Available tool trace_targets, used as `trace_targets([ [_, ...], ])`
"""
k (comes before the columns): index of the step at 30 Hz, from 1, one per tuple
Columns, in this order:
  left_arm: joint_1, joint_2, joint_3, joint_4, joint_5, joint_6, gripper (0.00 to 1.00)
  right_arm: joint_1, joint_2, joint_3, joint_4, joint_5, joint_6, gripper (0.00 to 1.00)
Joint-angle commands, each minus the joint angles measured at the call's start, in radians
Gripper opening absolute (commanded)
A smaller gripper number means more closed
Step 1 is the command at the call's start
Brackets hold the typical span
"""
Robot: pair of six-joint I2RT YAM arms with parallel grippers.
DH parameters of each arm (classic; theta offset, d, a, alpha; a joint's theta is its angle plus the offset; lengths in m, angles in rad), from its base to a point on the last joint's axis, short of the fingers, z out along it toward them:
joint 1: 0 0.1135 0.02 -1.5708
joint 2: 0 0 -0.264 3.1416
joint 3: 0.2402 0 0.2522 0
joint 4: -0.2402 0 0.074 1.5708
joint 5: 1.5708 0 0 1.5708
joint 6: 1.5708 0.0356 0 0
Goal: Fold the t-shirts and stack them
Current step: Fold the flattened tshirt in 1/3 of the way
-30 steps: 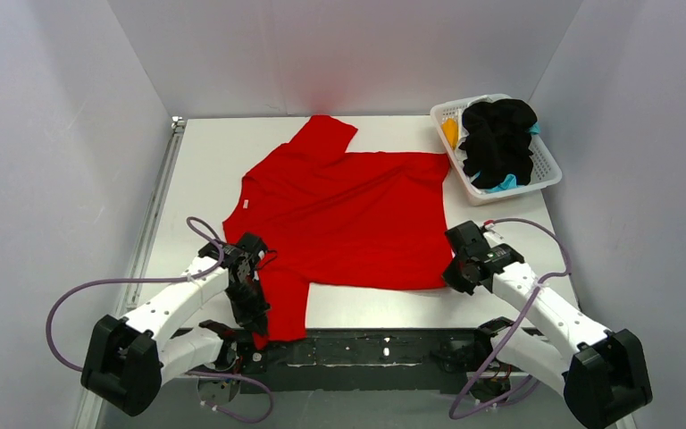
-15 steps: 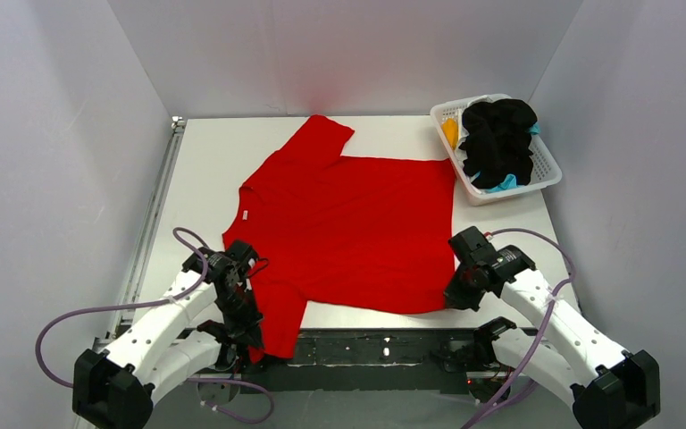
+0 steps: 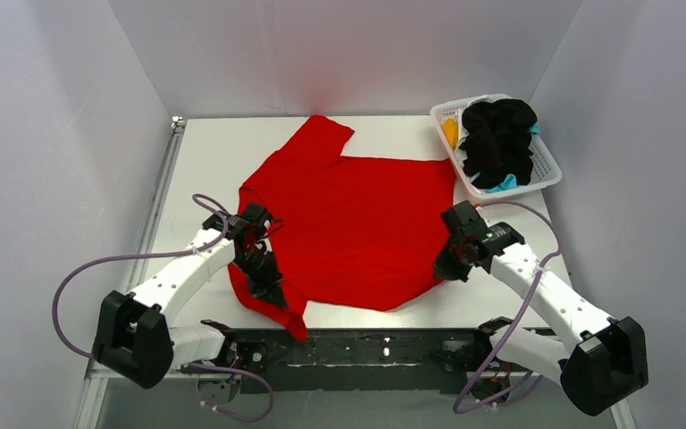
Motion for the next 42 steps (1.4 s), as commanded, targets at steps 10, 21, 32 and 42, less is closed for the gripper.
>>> trace_targets([
  [10,0.143,0.222,0.251,0.07,-0.08,0.012,0.0,-0.167,0.14,0.213,0.155,0.033,-0.159,0.01],
  [21,0.222,0.354,0.399,0.13,-0.068,0.044,0.0,-0.257,0.196,0.277,0.174,0.02,-0.213,0.01],
  [32,0.321,0.296,0.49,0.102,-0.095,0.139,0.0,-0.284,0.217,0.291,0.074,-0.125,-0.265,0.01],
  [42,0.349,0.338,0.582,0.18,-0.071,0.225,0.0,-0.289,0.239,0.338,0.061,-0.147,-0.273,0.01],
])
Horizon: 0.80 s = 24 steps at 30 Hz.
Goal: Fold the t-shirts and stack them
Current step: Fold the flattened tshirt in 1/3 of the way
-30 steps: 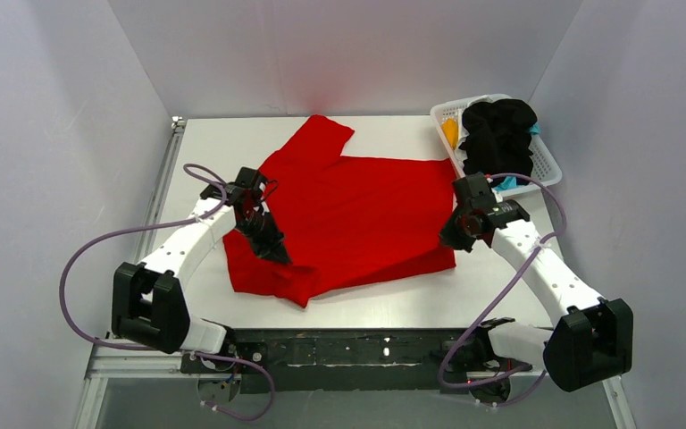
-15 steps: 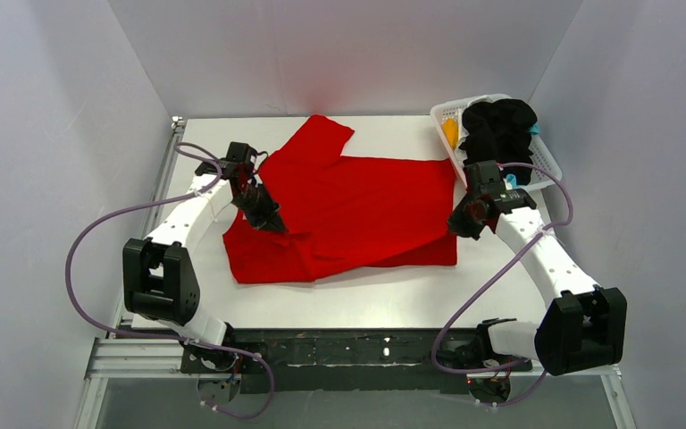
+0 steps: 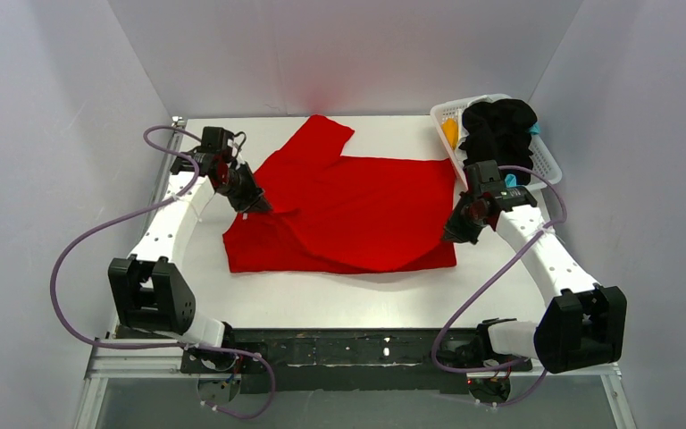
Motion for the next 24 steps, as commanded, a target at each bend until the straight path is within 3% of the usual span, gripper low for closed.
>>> trace_targets([
  [1,0.015,0.066,0.08,-0.039,0.046,0.061,0.0,-0.014,0.027,0.093,-0.007,0.004,-0.004,0.01],
  [16,0.047,0.358,0.218,0.169,0.174,0.136,0.0,-0.068,0.305,0.293,0.018,0.087,0.006,0.01],
  [21,0.054,0.446,0.263,0.231,0.26,0.159,0.06,-0.071,0.347,0.323,0.034,0.109,0.004,0.01],
  [24,0.057,0.498,0.31,0.199,0.228,0.157,0.08,-0.076,0.37,0.338,0.037,0.128,0.006,0.01],
])
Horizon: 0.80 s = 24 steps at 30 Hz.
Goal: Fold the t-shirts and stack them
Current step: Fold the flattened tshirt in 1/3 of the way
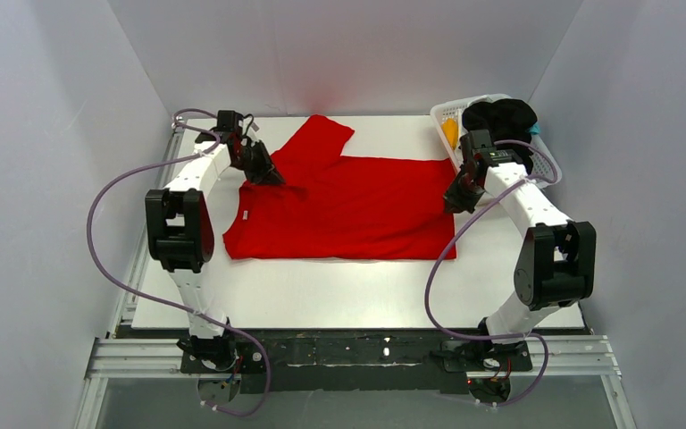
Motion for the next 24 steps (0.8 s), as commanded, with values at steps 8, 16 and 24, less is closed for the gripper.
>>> trace_targets([
  [8,0.018,0.096,0.335,-0.334,-0.209,0.046,0.98,-0.015,0.006,0.158,-0.059,0.187,0.02,0.71],
  [16,0.013,-0.165,0.001,-0.196,-0.057,-0.068,0.98,0.007,-0.149,-0.045,0.095,-0.024,-0.084,0.84],
  [24,-0.003,-0.219,-0.351,-0.052,-0.006,-0.129,0.98,0.191,0.076,0.021,0.194,-0.147,-0.207,0.85],
])
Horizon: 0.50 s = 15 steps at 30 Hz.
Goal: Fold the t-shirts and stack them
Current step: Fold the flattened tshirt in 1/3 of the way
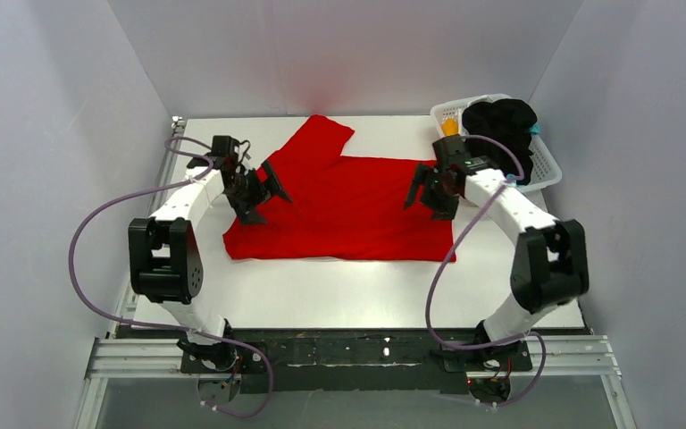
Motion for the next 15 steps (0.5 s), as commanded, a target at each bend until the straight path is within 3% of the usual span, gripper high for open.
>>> trace_targets([
  [1,-0.007,0.058,-0.085,0.0,0.058,-0.042,0.98,0.074,0.157,0.093,0.059,-0.03,-0.066,0.85],
  [8,-0.006,0.101,-0.226,-0.006,-0.003,-0.092,0.98,0.122,0.228,0.016,0.069,0.013,-0.027,0.85],
  [15,-0.007,-0.143,-0.549,-0.042,-0.123,-0.237,0.98,0.15,0.131,-0.188,0.132,-0.021,0.012,0.84],
])
